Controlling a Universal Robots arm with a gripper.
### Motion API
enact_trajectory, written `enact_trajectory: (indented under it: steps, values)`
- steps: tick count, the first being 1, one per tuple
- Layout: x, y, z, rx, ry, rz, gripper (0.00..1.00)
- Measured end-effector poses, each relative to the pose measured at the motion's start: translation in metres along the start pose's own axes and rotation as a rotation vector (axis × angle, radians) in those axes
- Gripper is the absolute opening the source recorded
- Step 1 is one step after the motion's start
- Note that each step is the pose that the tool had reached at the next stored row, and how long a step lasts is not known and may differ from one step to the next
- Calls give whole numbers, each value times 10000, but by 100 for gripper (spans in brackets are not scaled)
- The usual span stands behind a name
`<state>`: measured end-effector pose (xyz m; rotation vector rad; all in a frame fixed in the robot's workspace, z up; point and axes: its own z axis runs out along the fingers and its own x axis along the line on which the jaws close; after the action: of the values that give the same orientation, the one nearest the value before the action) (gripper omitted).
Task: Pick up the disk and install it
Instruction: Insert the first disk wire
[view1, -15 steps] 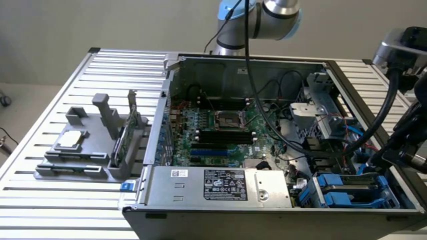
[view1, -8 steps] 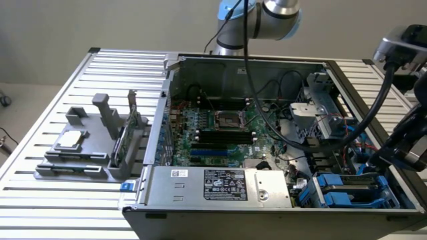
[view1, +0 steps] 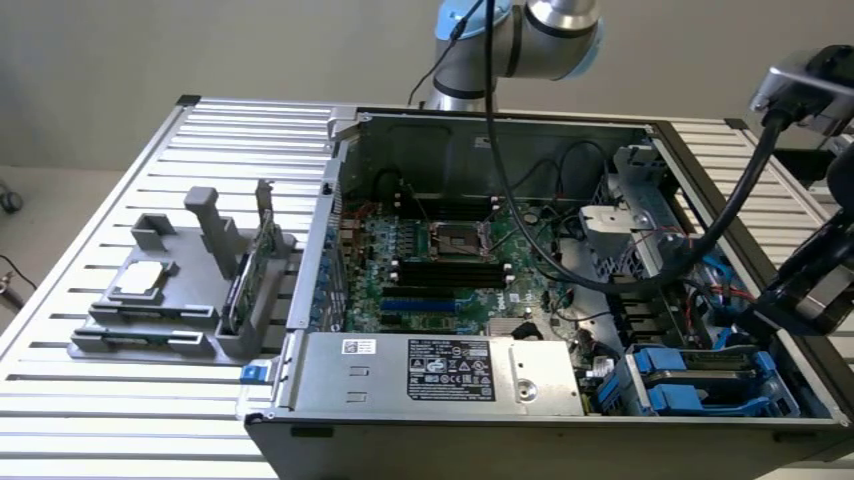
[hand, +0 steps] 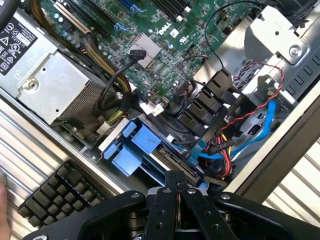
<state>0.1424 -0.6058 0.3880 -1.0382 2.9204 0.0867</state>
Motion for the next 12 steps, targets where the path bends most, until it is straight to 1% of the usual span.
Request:
enact_trajectory:
  steps: [12]
  values:
    - [0, 0, 0, -10, 64, 1601, 11]
